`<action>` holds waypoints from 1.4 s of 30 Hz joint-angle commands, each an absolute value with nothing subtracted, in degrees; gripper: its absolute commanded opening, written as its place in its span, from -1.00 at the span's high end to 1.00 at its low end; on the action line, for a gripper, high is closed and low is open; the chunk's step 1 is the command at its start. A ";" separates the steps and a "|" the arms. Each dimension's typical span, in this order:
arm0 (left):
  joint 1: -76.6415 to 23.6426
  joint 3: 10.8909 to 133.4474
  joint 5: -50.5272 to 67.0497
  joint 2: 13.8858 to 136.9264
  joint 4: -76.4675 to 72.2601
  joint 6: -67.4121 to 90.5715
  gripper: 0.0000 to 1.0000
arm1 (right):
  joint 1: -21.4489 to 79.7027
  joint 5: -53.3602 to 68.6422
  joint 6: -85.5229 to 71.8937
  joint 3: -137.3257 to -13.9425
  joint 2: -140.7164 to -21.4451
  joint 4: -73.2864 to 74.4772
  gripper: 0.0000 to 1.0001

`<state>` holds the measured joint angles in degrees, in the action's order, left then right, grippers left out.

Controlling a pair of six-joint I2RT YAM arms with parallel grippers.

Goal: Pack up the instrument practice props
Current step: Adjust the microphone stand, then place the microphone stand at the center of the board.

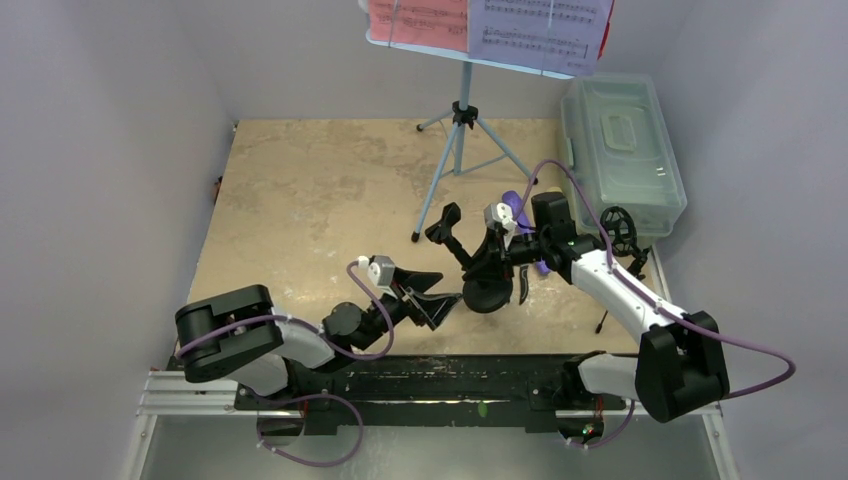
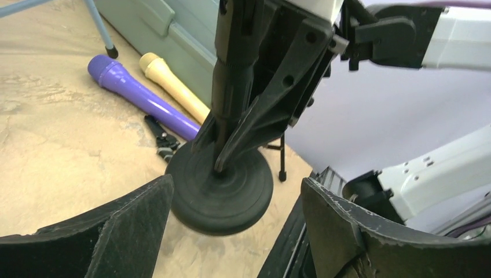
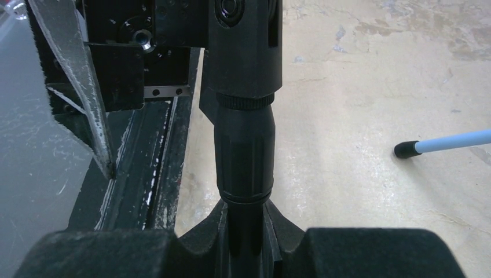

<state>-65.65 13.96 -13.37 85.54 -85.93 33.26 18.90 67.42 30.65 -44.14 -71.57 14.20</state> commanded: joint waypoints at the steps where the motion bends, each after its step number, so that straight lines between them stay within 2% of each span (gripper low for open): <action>1: -65.65 10.76 -10.73 84.32 -100.11 28.82 -0.61 | 18.76 72.31 31.05 -46.19 -69.50 11.24 1.00; 6: -65.65 12.23 -11.99 86.72 -102.03 27.91 -0.48 | 18.73 73.24 31.96 -45.99 -69.52 11.75 1.00; 16: -65.65 20.01 -12.84 88.65 -102.03 22.56 -0.45 | 18.70 73.82 33.02 -45.84 -69.26 12.51 1.00; 24: -65.48 22.18 -15.66 89.65 -102.02 21.03 -0.14 | 18.70 74.09 33.90 -46.03 -69.26 13.12 1.00; 35: -64.53 25.38 -16.51 90.79 -101.98 19.71 0.10 | 18.71 74.18 34.10 -45.95 -69.35 13.19 1.00; 39: -64.10 26.56 -16.31 92.15 -101.99 19.46 0.25 | 18.66 74.18 34.27 -45.93 -69.26 13.27 1.00; 42: -63.86 26.98 -16.17 93.08 -101.96 19.17 0.65 | 18.67 74.25 34.32 -45.92 -69.30 13.36 1.00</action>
